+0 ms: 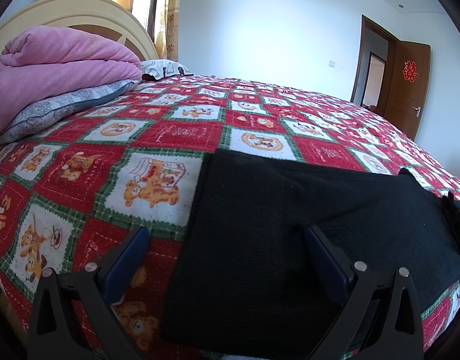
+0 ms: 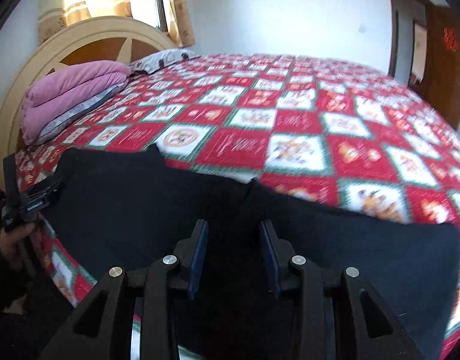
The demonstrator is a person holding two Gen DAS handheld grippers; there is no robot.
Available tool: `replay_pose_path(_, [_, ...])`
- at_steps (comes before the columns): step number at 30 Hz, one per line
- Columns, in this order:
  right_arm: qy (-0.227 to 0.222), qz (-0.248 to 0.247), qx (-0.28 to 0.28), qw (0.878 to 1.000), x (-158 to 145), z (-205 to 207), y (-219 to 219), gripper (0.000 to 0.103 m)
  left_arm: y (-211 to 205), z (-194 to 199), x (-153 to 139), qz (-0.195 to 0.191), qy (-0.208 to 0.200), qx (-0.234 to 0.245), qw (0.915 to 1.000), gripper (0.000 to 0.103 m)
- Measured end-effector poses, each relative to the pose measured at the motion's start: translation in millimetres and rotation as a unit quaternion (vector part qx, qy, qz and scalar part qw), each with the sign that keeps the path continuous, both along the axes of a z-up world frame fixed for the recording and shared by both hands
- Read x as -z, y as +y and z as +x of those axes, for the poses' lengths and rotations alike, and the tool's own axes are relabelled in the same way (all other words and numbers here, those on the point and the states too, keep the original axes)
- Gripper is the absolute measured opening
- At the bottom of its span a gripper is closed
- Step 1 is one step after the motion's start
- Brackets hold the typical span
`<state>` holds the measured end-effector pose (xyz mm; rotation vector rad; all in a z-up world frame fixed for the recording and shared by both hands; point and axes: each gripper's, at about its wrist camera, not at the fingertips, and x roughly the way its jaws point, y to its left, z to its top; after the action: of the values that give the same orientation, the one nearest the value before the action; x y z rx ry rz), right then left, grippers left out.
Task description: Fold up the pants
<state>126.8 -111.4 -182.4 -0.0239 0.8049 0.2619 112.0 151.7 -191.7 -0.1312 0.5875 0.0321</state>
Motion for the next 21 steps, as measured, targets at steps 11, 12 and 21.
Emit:
replay_pose_path(11, [-0.033,-0.110,-0.043,0.992,-4.8,-40.6,30.9,0.059,0.1,-0.6,0.4,0.000,0.000,0.000,1.0000,0.103])
replay_pose_path(12, [-0.031,-0.111,-0.046,0.992,-4.7,-43.8,30.3,0.059,0.1,-0.5,0.4,0.000,0.000,0.000,1.0000,0.103])
replay_pose_path(21, [0.017,-0.107,-0.062,0.992,25.2,-49.5,30.6,0.065,0.9,2.4,0.6,-0.002,0.005,0.004,1.0000,0.103])
